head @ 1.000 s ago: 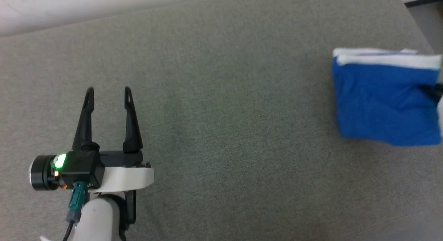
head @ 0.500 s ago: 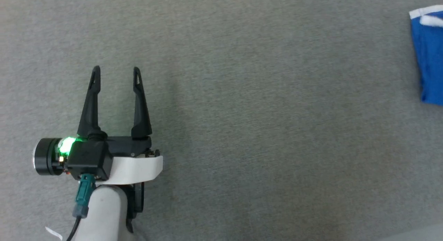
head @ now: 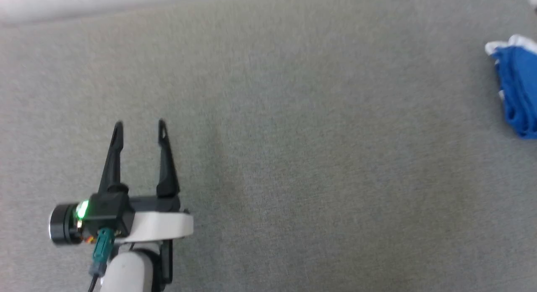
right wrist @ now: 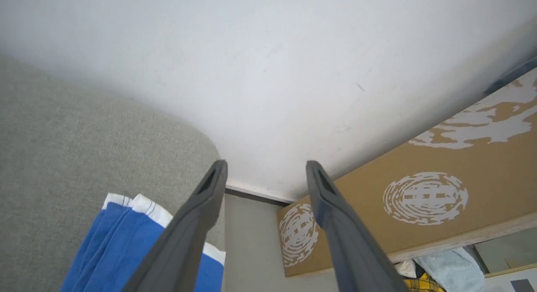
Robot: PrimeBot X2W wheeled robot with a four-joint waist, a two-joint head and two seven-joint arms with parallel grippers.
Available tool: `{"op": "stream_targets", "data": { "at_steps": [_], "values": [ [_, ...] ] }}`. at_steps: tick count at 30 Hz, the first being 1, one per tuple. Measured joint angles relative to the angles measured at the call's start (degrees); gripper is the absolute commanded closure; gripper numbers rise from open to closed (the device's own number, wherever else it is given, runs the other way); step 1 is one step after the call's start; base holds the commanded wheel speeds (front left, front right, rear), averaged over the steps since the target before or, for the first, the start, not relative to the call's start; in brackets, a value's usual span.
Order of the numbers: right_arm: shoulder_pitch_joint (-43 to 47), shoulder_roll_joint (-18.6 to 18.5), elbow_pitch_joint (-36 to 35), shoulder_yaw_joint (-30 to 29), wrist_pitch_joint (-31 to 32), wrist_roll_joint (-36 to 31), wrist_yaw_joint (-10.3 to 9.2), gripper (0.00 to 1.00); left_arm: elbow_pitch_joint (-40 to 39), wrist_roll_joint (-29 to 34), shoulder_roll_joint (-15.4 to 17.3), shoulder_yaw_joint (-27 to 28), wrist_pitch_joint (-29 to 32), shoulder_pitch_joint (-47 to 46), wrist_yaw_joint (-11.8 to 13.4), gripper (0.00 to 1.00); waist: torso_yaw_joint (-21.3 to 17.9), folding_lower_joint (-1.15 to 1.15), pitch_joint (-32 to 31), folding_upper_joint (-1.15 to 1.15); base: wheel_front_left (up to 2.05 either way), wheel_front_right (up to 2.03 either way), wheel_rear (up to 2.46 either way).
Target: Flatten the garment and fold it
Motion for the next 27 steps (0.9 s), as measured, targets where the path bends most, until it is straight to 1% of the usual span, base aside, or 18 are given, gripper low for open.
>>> {"op": "stream_targets", "data": {
  "at_steps": [3,6,9,11,14,17,20,24,27],
  "values": [
    [0.5,3.4,-2.7,-4.6,-4.3,-2.0,0.00,0.00,0.6,0.0,-0.1,0.7,0.0,1.8,0.0,0.00,0.2,0.00,-2.9,0.00,0.00,0.00,0.00],
    [3.0,6.9,-8.7,-9.8,-5.6,-4.3,0.00,0.00,1.2,0.0,-0.2,1.6,0.0,3.2,0.0,0.00,0.6,-0.01,-5.7,0.00,0.00,0.00,0.00],
    [9.0,11.4,-18.7,-16.7,-5.9,-5.9,0.00,0.00,1.6,0.0,-0.2,2.2,0.0,3.4,0.0,0.00,1.4,-0.01,-8.2,0.00,0.00,0.00,0.00],
    [14.1,15.3,-25.7,-21.7,-5.9,-7.0,-0.01,0.00,1.9,0.0,-0.3,2.2,0.0,3.5,-0.1,0.00,2.1,-0.01,-9.5,0.00,0.00,0.00,0.00],
    [22.5,21.4,-34.6,-25.7,-5.8,-8.6,0.00,0.00,2.4,0.0,-0.4,2.6,0.0,4.1,-0.4,0.00,3.7,0.00,-11.2,0.00,0.00,0.00,0.00],
    [29.4,27.3,-41.3,-26.6,-5.8,-9.2,0.00,0.00,3.0,0.0,-0.4,2.8,0.0,4.3,-1.2,0.00,5.2,0.00,-12.5,0.00,0.00,0.00,0.00],
    [34.8,31.9,-45.8,-26.8,-5.9,-9.0,0.00,0.00,3.1,0.0,-0.4,2.8,0.0,4.3,-1.7,0.00,6.6,0.01,-13.7,0.00,0.00,0.00,0.00],
    [41.8,36.5,-47.7,-26.8,-5.9,-8.0,0.00,0.00,3.2,0.0,-0.5,2.8,0.0,4.8,-2.5,0.00,8.0,0.01,-15.3,0.00,0.00,0.00,0.00],
    [47.4,39.0,-47.5,-26.2,-5.9,-6.9,-0.01,0.00,3.6,0.0,-0.5,2.7,0.0,5.8,-3.1,0.00,8.7,0.00,-16.4,0.00,0.00,0.00,0.00]
  ]
}}
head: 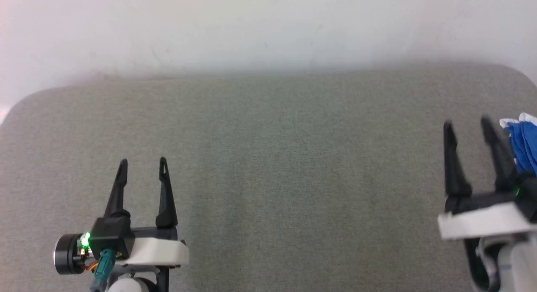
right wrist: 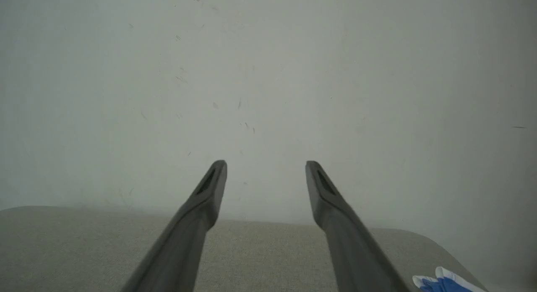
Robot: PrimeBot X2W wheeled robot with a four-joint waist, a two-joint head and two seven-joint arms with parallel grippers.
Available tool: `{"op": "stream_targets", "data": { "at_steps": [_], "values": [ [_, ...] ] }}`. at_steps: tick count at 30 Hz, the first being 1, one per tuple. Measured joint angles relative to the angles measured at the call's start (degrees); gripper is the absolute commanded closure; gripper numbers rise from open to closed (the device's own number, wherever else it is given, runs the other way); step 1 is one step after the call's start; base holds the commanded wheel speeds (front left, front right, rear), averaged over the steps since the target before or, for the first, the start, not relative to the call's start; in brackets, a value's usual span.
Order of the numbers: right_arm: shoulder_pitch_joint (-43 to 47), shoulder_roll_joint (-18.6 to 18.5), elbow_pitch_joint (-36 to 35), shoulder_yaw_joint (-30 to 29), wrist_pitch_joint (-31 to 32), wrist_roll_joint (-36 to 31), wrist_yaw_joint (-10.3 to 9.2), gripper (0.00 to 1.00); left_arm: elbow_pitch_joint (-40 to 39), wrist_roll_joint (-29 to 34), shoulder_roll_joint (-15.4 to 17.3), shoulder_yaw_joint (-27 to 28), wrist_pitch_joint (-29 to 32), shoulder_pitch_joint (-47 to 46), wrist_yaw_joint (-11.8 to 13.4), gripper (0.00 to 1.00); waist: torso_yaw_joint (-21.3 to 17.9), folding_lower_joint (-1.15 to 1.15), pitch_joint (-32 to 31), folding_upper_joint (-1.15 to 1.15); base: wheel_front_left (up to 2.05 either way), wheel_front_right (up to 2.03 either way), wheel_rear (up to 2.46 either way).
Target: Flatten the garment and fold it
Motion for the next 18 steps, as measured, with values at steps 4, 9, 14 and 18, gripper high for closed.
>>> {"op": "stream_targets", "data": {
  "at_steps": [4,9,14,18],
  "values": [
    [5.9,2.0,0.0,-0.7,0.0,1.3,0.01,0.00,0.9,0.0,0.0,-0.2,0.0,0.9,-1.0,0.00,0.7,0.00,-1.2,0.00,0.00,0.00,0.00],
    [11.2,3.2,-1.7,-1.8,0.0,2.2,0.00,0.00,1.5,0.0,-0.1,-0.4,0.0,1.1,-1.5,0.00,1.1,0.01,-2.2,0.00,0.00,0.00,0.00],
    [12.4,3.4,-3.2,-1.8,0.0,1.9,0.00,0.00,2.3,-0.1,-0.2,-0.3,0.0,2.0,-2.2,0.00,0.8,0.01,-2.7,0.00,0.00,0.00,0.00],
    [12.4,3.4,-3.2,-1.8,0.1,1.8,0.01,1.00,2.3,-0.1,-0.1,-0.3,0.1,2.0,-2.2,1.00,0.8,0.01,-2.7,0.00,0.00,0.00,0.00]
  ]
}}
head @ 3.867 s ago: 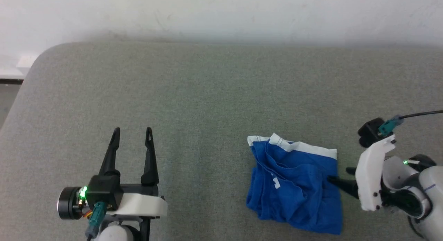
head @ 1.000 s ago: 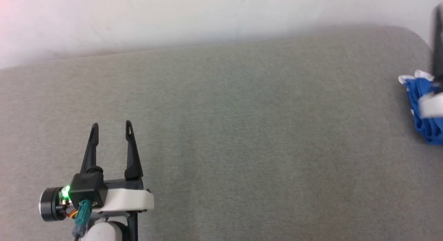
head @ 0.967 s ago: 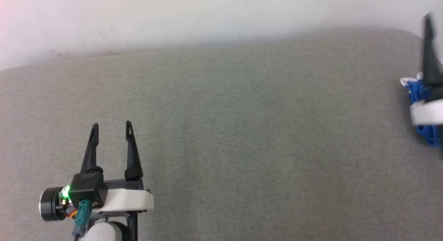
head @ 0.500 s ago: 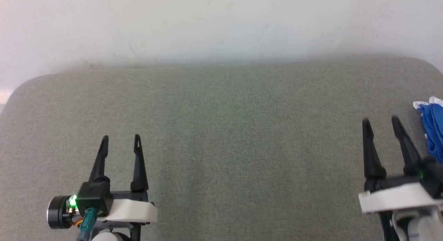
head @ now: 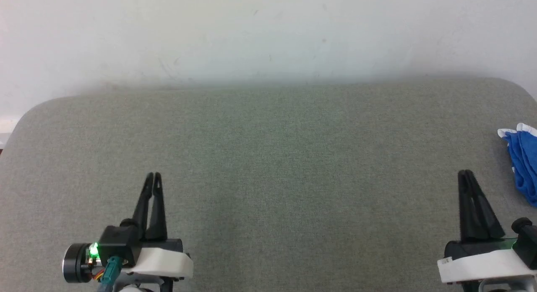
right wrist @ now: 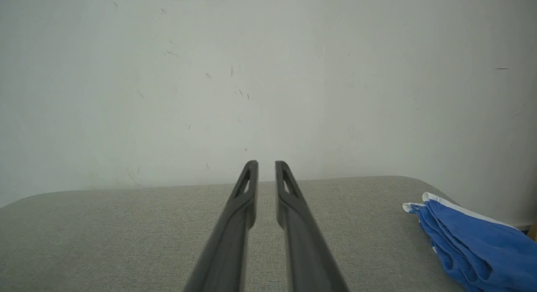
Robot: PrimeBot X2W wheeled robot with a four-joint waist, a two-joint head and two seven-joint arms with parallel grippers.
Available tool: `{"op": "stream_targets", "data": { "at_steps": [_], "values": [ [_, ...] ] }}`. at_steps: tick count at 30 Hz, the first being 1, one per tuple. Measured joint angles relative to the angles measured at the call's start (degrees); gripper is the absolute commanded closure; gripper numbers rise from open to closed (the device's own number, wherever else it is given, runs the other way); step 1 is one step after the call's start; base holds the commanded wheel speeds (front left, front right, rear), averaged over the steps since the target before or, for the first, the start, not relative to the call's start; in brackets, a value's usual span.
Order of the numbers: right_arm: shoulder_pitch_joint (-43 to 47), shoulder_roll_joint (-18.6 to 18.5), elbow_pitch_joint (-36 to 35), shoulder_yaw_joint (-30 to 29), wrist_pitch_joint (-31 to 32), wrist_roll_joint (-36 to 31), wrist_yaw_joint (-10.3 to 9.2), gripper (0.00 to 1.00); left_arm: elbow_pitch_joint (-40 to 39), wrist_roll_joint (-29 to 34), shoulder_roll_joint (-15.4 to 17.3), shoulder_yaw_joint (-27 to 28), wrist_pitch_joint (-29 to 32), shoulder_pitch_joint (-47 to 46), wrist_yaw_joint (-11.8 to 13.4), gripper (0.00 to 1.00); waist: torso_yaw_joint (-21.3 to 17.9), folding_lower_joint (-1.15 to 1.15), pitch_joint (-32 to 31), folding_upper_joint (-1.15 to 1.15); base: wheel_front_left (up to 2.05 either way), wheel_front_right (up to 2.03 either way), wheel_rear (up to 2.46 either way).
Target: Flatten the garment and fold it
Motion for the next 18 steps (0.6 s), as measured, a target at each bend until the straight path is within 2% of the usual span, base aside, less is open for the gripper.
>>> {"op": "stream_targets", "data": {
  "at_steps": [18],
  "values": [
    [-0.1,0.0,0.2,0.5,2.0,-1.0,0.00,1.00,0.0,0.1,0.0,0.1,2.0,0.0,-0.3,1.00,-0.2,0.00,0.0,0.00,0.00,0.00,0.00]
  ]
}}
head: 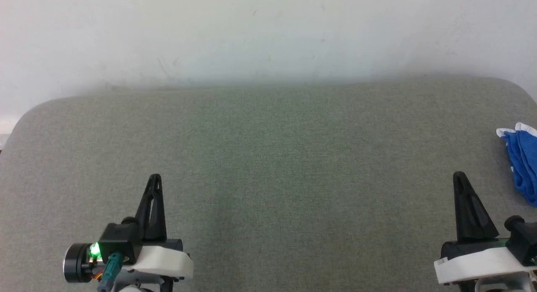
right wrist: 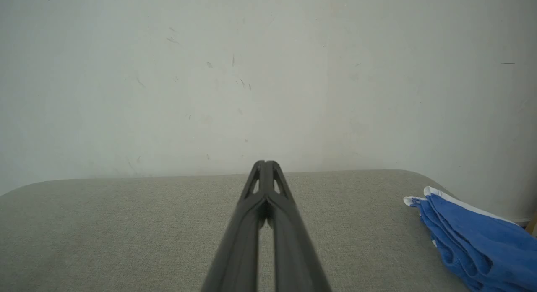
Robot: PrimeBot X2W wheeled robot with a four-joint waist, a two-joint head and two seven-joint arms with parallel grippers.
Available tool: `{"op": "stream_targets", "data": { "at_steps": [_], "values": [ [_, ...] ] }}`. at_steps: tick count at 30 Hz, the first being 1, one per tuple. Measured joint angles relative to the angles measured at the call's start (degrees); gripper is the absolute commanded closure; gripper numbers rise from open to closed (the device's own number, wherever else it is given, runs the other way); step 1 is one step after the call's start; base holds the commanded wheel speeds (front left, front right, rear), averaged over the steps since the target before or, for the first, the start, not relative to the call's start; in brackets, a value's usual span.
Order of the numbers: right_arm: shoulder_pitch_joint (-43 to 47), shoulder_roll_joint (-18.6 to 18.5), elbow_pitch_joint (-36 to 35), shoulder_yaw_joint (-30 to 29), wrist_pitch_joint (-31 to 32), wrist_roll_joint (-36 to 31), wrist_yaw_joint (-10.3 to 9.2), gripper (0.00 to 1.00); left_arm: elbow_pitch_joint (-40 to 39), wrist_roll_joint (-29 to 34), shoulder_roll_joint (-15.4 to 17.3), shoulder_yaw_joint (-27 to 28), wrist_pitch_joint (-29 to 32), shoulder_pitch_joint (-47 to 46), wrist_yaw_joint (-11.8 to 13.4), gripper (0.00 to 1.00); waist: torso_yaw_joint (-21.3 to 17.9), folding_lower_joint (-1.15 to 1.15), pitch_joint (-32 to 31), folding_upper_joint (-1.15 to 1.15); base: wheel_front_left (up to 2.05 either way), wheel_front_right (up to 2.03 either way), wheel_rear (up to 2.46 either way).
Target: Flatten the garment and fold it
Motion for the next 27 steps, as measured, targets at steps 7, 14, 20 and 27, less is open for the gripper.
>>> {"op": "stream_targets", "data": {
  "at_steps": [7,14,20,27],
  "values": [
    [-0.1,0.0,0.1,0.3,0.6,-0.5,0.00,1.00,0.0,0.1,0.0,0.0,0.7,0.0,0.0,1.00,-0.1,0.00,0.0,0.00,0.00,0.00,0.00],
    [-0.3,0.0,0.3,0.8,1.6,-1.0,0.00,1.00,0.0,0.1,0.0,0.1,1.6,0.0,-0.1,1.00,-0.1,0.00,0.0,0.00,0.00,0.00,0.00],
    [-0.8,0.0,0.4,1.1,2.2,-1.5,0.00,1.00,0.0,0.1,0.0,0.1,2.1,0.0,-0.5,1.00,-0.2,0.00,-0.1,0.00,0.00,0.00,0.00],
    [-1.0,0.0,0.7,1.3,3.1,-2.0,0.00,1.00,0.0,0.2,0.0,0.2,3.1,0.0,-0.6,1.00,-0.3,0.00,-0.1,0.00,0.00,0.00,0.00]
  ]
}}
